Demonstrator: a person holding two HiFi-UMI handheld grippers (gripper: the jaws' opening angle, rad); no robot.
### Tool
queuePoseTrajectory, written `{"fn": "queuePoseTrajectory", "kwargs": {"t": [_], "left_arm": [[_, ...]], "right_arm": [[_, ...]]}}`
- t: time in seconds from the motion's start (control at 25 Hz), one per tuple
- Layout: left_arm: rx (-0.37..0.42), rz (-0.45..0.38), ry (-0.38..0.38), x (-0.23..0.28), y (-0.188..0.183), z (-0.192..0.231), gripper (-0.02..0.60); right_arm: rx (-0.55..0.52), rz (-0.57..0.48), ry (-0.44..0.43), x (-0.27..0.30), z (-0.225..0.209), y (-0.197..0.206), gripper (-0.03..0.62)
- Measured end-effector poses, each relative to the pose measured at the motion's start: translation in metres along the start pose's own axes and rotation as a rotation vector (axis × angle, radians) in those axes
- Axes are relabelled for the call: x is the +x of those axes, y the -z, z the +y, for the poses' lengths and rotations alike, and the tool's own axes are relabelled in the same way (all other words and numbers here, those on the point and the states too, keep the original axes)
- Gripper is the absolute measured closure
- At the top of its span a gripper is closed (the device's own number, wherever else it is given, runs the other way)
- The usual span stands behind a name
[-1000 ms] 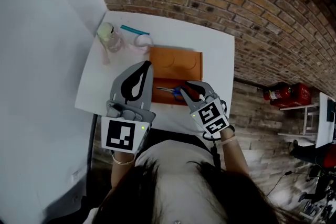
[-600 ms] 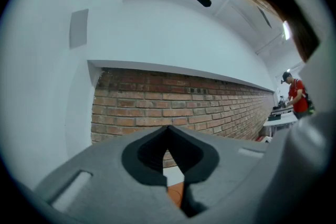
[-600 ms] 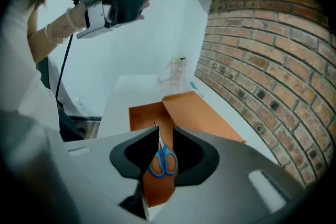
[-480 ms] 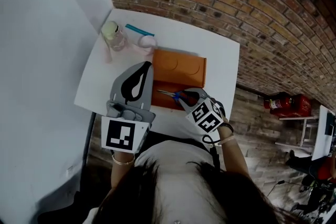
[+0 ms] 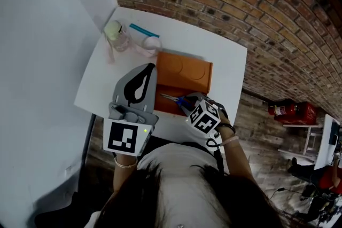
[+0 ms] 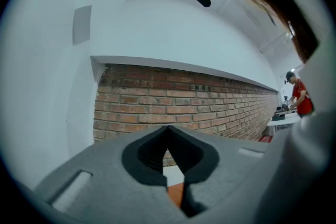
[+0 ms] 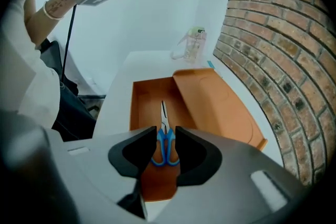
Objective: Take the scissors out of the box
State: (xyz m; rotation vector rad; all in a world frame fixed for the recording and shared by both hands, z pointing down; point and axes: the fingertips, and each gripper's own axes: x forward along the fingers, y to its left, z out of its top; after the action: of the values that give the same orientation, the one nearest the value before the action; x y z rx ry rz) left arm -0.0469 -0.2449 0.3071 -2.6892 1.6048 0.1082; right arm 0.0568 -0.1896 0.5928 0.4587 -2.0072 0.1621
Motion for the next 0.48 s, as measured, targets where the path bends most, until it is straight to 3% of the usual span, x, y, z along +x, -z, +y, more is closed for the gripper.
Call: {"fn": "queuePoseTrajectory", "kwargs": {"t": [0.48], "left_arm": [[-0.029,0.028,-0.029,0.007,0.015,0.007,0.58]], "right_arm": [[-0.051,0.12,-0.078,0.024,0.003,0.016,0.462]]}}
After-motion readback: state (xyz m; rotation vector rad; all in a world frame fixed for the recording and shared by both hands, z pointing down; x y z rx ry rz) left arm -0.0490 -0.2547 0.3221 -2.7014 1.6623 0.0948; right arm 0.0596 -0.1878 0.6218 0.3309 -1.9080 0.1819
